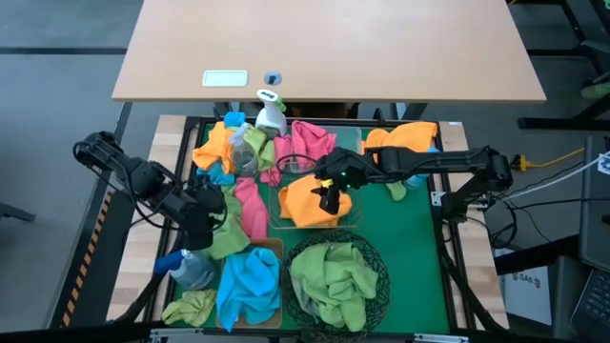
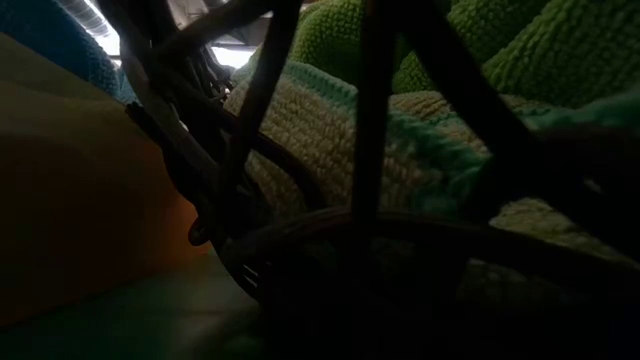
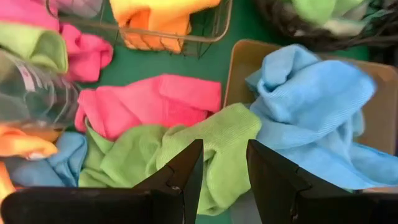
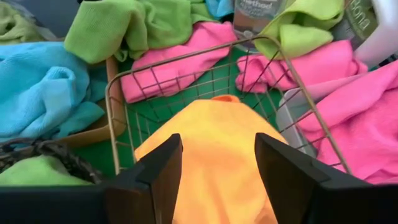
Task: Sort microfiber towel by color & place in baskets
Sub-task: Put the green microfiber towel into the black wire basket
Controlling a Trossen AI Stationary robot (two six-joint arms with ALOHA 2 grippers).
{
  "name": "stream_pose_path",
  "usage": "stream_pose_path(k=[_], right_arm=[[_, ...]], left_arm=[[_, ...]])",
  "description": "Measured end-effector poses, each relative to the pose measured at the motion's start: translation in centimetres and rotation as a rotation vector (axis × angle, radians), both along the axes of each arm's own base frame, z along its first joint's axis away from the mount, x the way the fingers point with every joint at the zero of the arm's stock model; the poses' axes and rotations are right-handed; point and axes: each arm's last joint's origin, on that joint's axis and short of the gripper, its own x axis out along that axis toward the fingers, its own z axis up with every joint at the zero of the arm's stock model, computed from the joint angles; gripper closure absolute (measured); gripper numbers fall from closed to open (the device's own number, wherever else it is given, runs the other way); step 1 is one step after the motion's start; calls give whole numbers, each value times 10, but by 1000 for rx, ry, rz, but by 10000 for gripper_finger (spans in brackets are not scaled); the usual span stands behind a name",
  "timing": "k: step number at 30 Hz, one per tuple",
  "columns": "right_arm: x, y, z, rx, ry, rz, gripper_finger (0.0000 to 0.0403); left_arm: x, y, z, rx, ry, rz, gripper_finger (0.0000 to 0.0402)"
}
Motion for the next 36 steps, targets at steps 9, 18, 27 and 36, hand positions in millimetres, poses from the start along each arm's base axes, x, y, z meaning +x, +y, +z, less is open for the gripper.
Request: stream_pose_path(k=[9, 18, 27, 36], right_arm=[[-1, 1, -1, 16, 12, 15, 203], [-1, 1, -1, 16, 12, 16, 203], [-1, 1, -1, 16, 12, 16, 203], [-1, 1, -1, 15, 11, 16, 203]], left_arm=[[0, -4, -40, -83, 156, 123, 283], [4, -7, -76, -96, 206, 119, 283], [7, -9, -102, -117, 209, 112, 283], [7, -10, -123, -124, 203, 109, 283]])
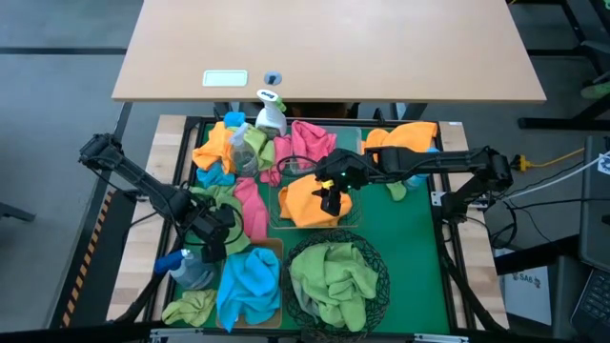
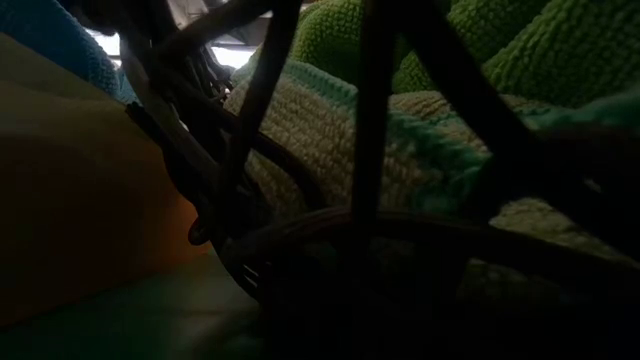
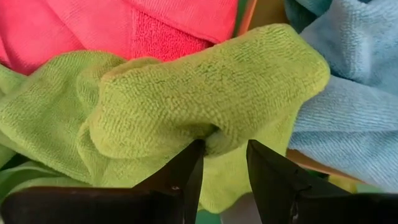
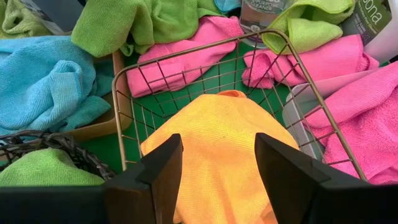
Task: Sort microfiber towel by color & place in baskets
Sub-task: Put the green microfiber towel into the black wire basket
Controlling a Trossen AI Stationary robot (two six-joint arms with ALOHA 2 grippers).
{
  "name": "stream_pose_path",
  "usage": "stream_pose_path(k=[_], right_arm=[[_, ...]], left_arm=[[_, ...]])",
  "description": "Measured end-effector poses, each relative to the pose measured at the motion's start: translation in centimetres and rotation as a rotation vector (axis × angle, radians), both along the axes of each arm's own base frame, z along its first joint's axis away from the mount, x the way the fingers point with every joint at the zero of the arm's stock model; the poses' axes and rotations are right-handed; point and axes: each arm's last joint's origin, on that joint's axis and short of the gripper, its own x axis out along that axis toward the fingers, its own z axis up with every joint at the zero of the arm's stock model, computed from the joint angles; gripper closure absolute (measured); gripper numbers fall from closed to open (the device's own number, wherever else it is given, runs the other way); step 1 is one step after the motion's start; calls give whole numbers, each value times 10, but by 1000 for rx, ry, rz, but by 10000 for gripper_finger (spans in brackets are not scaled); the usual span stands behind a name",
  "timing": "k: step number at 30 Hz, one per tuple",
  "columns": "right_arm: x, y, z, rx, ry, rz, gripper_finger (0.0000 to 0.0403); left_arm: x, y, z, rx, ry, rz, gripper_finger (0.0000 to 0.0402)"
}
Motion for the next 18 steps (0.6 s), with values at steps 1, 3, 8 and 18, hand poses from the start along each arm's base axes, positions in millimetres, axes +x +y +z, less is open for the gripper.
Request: stream_pose_path(k=[1, 3, 8, 18], right_arm=[[0, 0, 0, 0, 0, 0, 203], [0, 0, 0, 0, 0, 0, 203], [0, 0, 0, 0, 0, 0, 203], [0, 0, 0, 0, 0, 0, 203]], left_arm=[[0, 0, -1, 6, -5, 1, 283], [1, 0, -2, 17, -15, 5, 283], [1, 1, -2, 31, -32, 11, 283], [1, 0, -2, 18, -16, 6, 283]])
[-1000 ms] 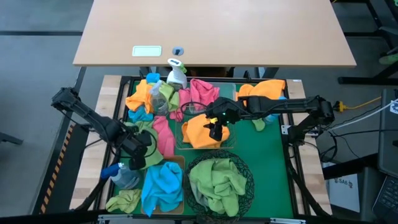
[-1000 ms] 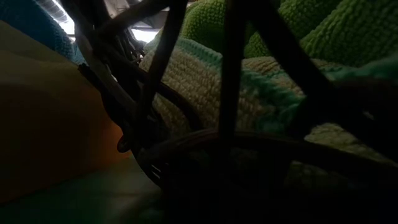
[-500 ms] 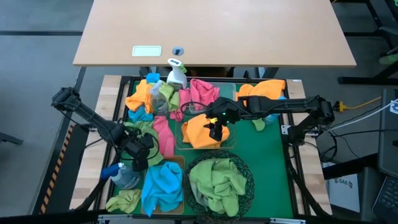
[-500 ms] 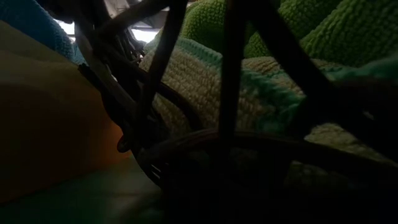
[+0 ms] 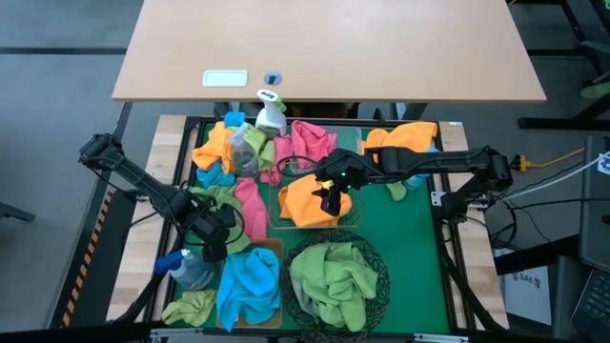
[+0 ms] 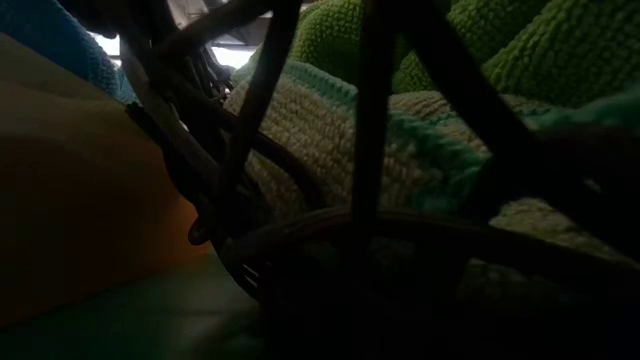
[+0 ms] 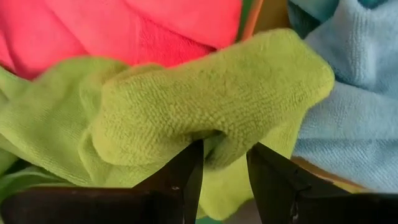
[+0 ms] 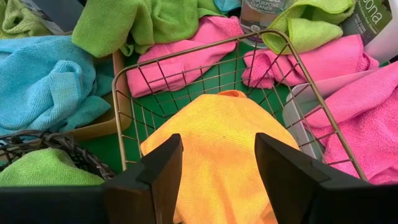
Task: Sort microfiber towel by color & place in baskets
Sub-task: Put the green microfiber towel into the black wire basket
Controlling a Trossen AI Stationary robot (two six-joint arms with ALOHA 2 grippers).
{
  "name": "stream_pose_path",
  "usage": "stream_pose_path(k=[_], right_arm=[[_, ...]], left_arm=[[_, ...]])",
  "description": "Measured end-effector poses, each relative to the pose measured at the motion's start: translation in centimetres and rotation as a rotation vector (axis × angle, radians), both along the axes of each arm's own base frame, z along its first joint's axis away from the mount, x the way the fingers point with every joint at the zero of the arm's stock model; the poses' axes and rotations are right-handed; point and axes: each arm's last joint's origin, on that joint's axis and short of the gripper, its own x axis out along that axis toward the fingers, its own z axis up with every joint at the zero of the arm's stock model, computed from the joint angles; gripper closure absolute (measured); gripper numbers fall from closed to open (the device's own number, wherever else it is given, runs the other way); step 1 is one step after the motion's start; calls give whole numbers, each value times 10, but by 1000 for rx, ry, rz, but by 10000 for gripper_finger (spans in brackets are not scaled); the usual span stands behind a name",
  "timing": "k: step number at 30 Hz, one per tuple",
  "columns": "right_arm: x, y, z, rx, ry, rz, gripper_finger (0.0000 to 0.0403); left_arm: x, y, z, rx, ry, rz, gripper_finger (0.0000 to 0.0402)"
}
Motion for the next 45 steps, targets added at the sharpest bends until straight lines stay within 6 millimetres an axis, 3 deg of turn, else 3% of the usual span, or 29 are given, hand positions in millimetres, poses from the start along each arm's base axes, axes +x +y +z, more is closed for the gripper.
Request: stream_pose_path(k=[12, 15, 20, 24, 30, 36, 45], right_arm=[[0, 0, 0, 0, 0, 0, 203], [0, 0, 0, 0, 0, 0, 203], [0, 0, 0, 0, 0, 0, 203], [1, 2, 1, 51, -18, 48, 203], [10, 13, 13, 178, -168, 209, 203], [19, 30, 28, 176, -349, 277, 203], [20, 57, 39, 49, -484, 213, 204]], left_arm=[[14, -5, 6, 5, -193, 9, 288], [15, -5, 6, 14, -200, 13, 312], [16, -4, 7, 43, -233, 29, 389], [19, -6, 11, 27, -262, 31, 397], [26, -7, 35, 55, -370, 72, 399], [32, -6, 66, 167, -517, 67, 400], [45, 1, 93, 263, -687, 76, 401]])
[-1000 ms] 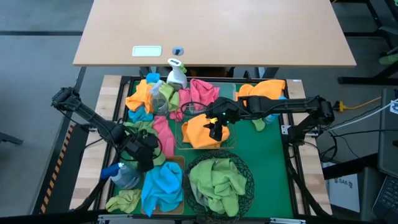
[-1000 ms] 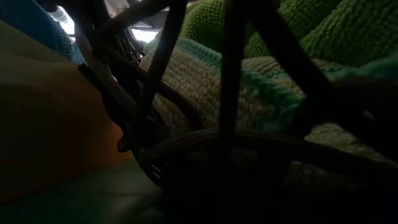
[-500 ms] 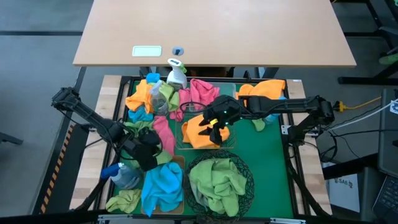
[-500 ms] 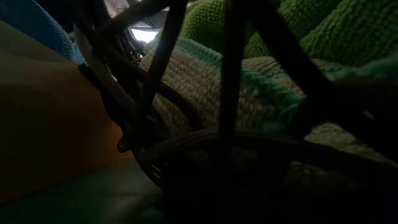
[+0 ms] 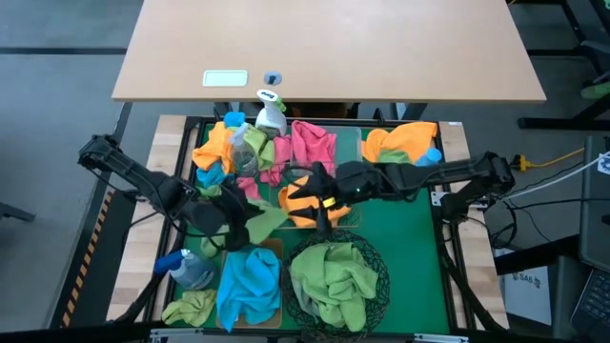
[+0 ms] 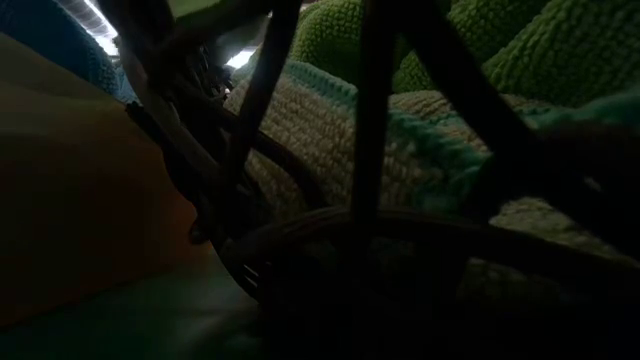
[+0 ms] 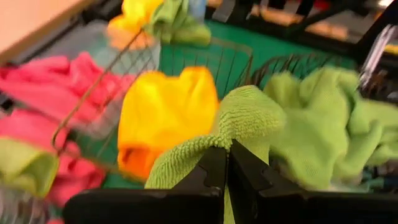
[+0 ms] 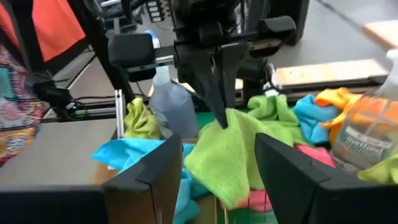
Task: Sort microfiber towel by color & place in baskets
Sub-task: Put the green microfiber towel into the black wire basket
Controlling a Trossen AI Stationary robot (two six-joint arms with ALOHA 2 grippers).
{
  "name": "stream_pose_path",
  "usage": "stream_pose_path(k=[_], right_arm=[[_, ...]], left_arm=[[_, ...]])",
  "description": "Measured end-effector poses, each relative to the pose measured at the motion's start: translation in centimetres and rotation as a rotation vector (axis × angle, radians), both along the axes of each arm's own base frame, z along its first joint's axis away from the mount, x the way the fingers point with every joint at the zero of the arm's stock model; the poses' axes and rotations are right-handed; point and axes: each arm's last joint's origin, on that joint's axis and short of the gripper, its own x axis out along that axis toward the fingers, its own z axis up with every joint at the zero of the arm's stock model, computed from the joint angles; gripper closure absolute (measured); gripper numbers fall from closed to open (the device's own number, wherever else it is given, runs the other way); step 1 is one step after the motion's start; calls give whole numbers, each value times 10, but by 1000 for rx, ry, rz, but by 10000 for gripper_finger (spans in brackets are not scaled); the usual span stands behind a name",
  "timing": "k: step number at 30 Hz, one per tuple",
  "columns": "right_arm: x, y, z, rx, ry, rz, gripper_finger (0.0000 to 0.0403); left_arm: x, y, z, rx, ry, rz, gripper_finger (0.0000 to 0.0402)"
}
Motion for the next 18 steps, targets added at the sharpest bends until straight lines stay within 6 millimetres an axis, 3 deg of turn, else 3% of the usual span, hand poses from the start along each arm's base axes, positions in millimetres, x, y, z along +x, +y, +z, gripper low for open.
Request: stream_pose_path(k=[7, 14, 18], right_arm=[[-3, 14, 0, -57, -10, -49, 204], [-2, 13, 0, -79, -12, -106, 204], [6, 15, -11, -83, 12, -101, 204]], left_arm=[[14, 4, 17, 28, -164, -26, 401], [22, 6, 31, 57, -288, -101, 401], [24, 5, 35, 89, -323, -120, 401]])
